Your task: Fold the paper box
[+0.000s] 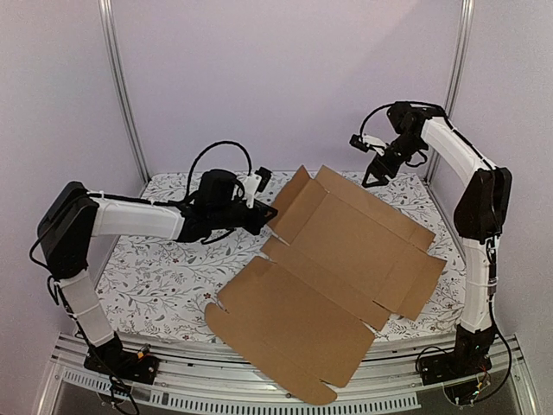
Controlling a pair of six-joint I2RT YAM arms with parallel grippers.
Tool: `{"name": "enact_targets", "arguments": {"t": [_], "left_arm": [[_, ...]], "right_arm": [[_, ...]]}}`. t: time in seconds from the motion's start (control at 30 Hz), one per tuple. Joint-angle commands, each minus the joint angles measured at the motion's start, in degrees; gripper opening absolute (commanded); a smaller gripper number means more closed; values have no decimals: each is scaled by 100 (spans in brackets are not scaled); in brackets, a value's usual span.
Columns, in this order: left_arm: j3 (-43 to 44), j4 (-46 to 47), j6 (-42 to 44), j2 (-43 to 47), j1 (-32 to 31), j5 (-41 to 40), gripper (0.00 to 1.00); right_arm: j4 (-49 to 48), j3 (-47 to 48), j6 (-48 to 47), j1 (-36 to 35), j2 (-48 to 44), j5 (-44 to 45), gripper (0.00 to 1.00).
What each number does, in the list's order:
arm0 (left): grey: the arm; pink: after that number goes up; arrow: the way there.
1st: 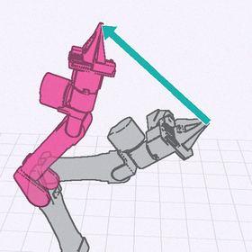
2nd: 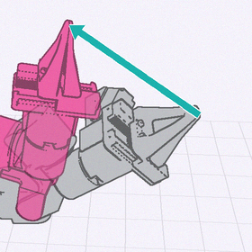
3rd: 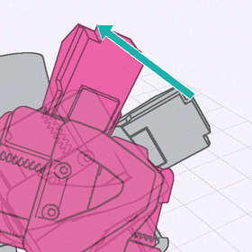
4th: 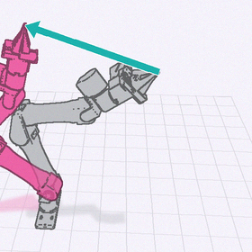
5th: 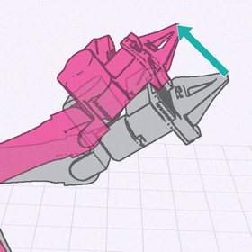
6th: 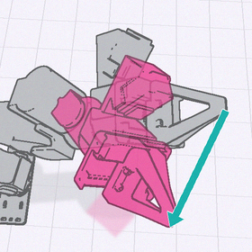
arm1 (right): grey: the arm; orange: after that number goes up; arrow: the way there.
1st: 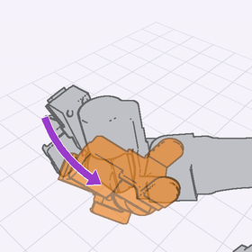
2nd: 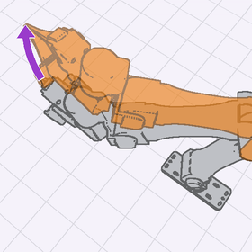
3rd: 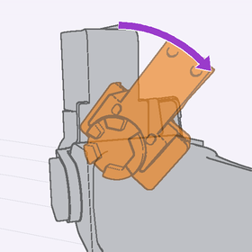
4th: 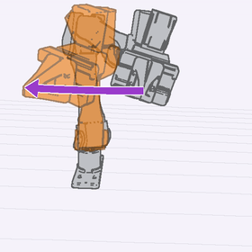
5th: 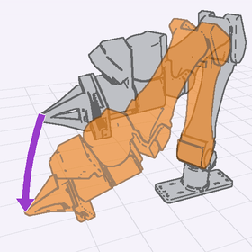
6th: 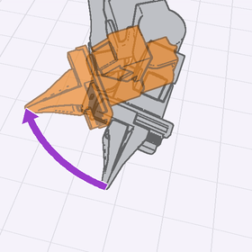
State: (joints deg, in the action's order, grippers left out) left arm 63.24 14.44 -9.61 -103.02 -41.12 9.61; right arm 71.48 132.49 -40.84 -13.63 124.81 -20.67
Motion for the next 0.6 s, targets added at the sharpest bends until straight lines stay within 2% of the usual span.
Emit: {"name": "enact_targets", "arguments": {"t": [0.0,0.1,0.27,0.37,0.47,0.57], "left_arm": [[-274,584,188,277,-80,-273,0],[-383,692,203,360,-80,-357,0],[-401,705,194,357,-81,-420,0],[-431,749,147,355,-82,-469,0],[-474,813,108,356,-80,-535,0],[-471,802,68,342,-80,-625,0]], "right_arm": [[1578,7,23,46,340,-648,72],[1802,-106,32,56,337,-771,67],[2099,-211,-11,76,335,-935,52],[2178,-307,-69,79,301,-1051,36],[2290,-354,-124,80,304,-1105,29],[2386,-372,-186,85,324,-1148,16]]}}
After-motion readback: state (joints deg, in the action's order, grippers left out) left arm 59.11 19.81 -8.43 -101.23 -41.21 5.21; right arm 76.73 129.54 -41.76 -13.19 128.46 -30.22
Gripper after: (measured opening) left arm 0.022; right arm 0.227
